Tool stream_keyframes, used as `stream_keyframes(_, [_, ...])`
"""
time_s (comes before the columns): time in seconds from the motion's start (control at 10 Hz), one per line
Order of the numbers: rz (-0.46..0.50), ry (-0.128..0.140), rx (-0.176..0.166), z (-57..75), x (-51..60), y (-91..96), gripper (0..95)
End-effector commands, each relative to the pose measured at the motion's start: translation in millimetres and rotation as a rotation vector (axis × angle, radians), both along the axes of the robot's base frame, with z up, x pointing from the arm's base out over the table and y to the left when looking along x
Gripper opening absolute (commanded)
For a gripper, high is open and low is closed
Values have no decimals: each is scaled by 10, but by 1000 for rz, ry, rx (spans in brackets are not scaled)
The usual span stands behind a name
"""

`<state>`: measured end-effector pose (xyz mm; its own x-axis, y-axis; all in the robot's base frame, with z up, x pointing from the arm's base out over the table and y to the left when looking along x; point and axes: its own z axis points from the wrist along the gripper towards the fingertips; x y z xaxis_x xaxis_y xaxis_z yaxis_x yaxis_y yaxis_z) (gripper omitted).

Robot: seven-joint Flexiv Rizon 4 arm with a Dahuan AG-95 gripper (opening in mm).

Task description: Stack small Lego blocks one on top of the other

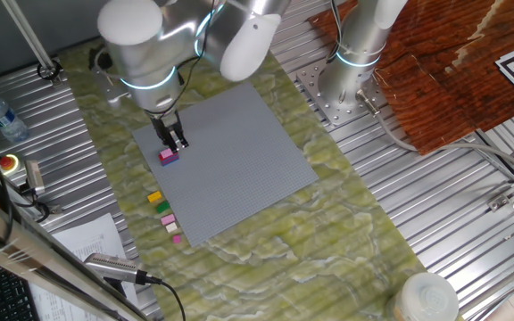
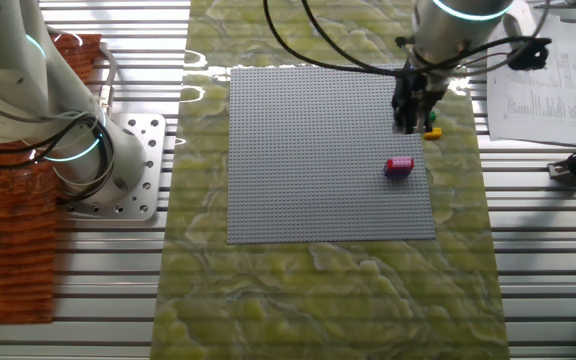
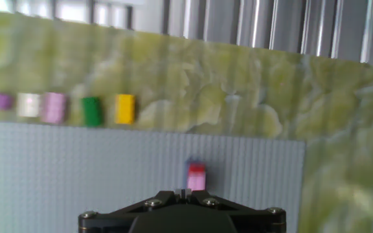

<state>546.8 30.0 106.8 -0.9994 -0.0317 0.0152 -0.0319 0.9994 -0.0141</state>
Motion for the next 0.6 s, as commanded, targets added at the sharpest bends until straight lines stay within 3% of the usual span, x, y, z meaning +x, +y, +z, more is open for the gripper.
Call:
stream_keyframes(0.1, [8,-8,36,10,-140,80,0])
stream_keyframes(0.3, [63,-11,40,-69,-239,63,0])
stream_keyframes(0.6, [74,-1,36,-110,-244,89,0])
